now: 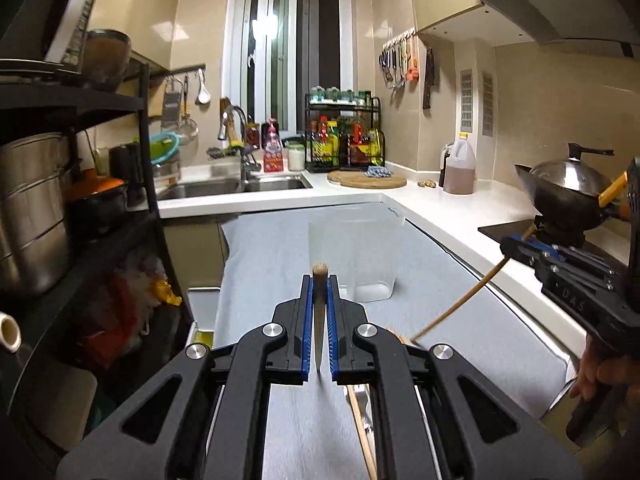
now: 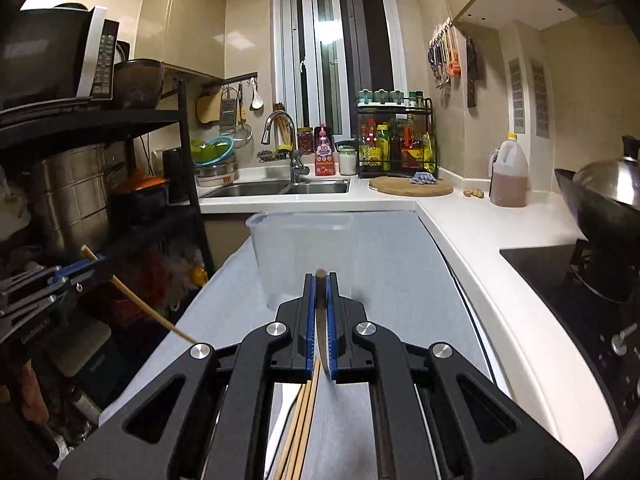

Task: Organize utensils
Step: 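Carry the left tool's chopstick over the clear container while the right tool carries its own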

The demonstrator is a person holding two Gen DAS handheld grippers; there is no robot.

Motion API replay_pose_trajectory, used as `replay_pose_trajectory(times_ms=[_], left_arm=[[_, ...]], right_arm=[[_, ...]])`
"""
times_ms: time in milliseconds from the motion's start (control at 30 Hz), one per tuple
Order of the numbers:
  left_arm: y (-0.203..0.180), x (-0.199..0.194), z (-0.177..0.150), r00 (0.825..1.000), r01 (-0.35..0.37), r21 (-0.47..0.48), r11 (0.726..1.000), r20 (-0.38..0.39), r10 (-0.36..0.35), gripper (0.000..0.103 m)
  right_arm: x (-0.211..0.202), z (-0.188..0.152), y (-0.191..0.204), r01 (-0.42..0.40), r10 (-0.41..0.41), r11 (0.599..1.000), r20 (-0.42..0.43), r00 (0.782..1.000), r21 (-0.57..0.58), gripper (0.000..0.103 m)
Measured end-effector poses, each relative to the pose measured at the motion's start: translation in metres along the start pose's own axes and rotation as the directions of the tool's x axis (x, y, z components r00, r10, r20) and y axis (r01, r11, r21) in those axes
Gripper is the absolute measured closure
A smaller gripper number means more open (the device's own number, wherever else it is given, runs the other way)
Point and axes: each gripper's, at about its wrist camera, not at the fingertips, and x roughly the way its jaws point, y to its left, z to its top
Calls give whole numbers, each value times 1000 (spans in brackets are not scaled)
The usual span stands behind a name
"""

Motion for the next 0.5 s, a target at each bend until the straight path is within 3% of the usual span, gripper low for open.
replay_pose_trajectory(times_ms=[200,500], left_arm=[[17,27,40,995,37,-31,999,-88,-40,96],[25,30,124,997,63,1,998,-37,-63,96]], right_arm=[[22,43,-7,-33,33,999,-33,999,16,98],[29,124,0,-55,57,998,59,997,-29,98]])
